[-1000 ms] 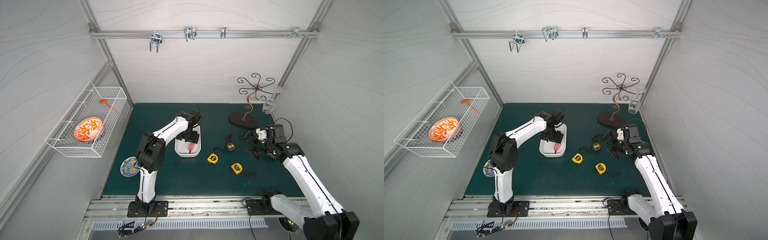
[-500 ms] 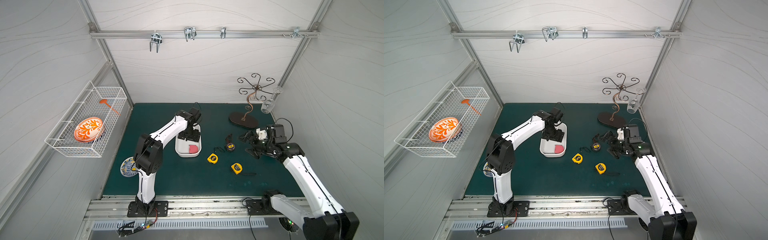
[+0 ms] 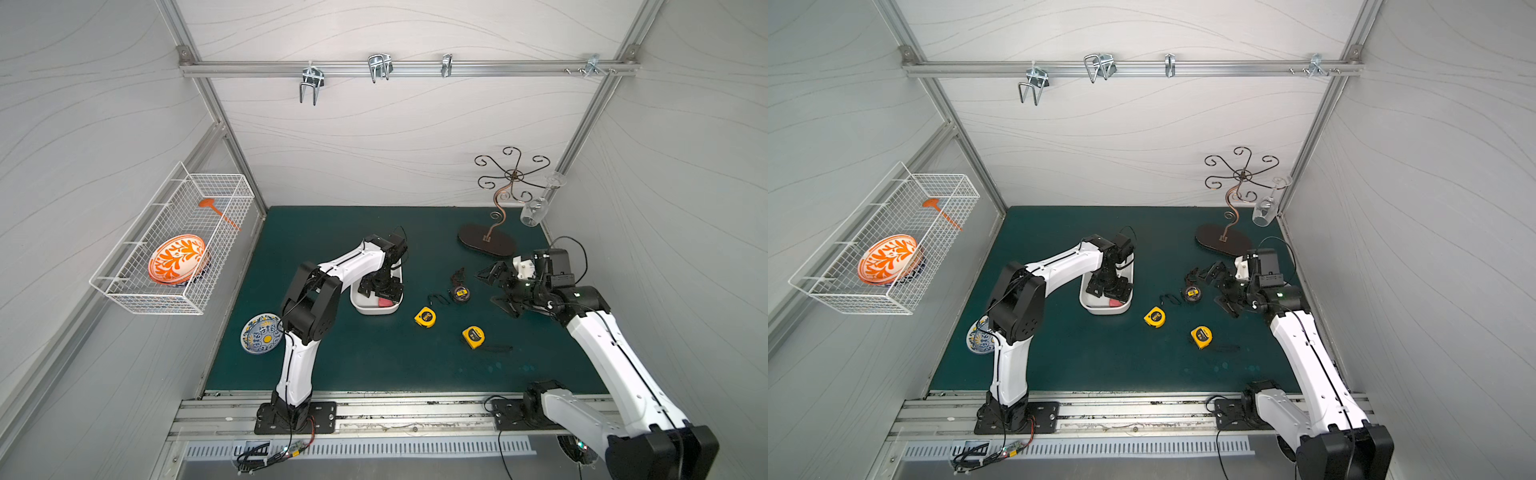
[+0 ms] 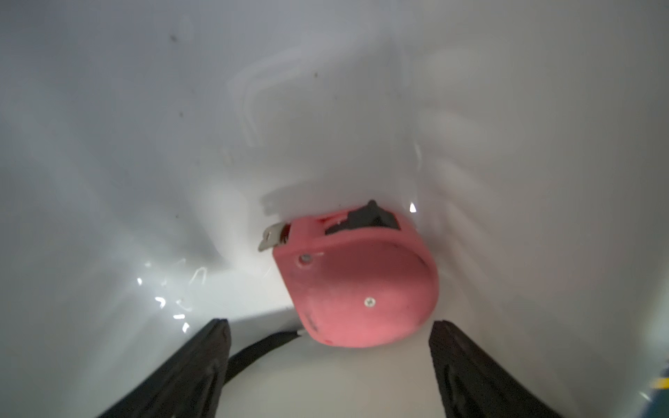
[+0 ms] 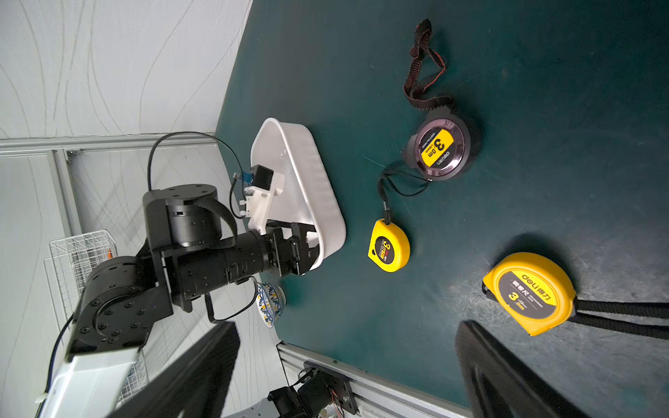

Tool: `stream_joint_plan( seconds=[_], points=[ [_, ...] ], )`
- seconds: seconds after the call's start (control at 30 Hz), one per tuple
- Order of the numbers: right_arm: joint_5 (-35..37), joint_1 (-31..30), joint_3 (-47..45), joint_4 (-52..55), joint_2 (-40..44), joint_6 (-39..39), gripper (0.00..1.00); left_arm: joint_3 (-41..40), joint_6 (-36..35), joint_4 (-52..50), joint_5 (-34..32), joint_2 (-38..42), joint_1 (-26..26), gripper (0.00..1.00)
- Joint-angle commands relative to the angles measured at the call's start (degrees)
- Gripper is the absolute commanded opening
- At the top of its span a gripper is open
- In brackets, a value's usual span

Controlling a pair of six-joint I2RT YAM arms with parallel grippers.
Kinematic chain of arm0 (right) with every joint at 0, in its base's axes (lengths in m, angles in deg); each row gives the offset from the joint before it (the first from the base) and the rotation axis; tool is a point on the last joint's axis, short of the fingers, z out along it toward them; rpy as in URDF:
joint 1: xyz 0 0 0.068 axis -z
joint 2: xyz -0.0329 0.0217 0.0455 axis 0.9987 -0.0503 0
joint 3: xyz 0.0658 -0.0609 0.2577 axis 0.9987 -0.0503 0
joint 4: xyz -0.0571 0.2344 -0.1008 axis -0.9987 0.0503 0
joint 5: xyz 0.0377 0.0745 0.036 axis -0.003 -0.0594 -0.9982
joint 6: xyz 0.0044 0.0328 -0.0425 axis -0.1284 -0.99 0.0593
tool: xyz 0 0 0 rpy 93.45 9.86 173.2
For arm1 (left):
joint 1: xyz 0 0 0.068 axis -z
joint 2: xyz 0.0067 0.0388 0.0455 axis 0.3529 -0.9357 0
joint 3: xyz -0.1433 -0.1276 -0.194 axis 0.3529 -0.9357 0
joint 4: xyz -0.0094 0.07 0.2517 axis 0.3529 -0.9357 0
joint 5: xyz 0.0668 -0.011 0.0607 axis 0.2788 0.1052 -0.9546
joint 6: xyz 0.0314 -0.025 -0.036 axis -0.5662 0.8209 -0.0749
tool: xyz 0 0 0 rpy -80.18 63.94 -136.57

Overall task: Take the tape measure out of the storage box
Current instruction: Pick up the tape measure from the storage box.

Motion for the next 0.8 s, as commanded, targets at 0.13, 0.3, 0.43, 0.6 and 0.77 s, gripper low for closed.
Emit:
stream_joint_plan(
  seconds=[0.13,0.3,0.43,0.6,0.77],
  points=[
    [-0.2,0.4,0.2,-1.2,0.4,0.6,0.99,-1.5,-0.7,5.3,-0.8,-2.4,0.5,0.97],
    [-0.3,0.3,0.3,-1.6,-0.2,0.5,0.99,-2.5,0.3,8.4,-1.6,-2.4,0.4,0.94],
    [-0.3,0.3,0.6,-1.8,-0.6,0.4,0.99,-2.3,0.7,9.0,-1.1,-3.4,0.3,0.86],
    [-0.3,0.3,0.7,-2.2,-0.7,0.4,0.99,-2.6,0.9,10.3,-0.7,-4.3,0.1,0.68],
    [-0.3,0.3,0.6,-2.2,-0.6,0.4,0.99,-2.3,1.3,10.8,-0.2,-4.7,-0.2,0.43]
  ],
)
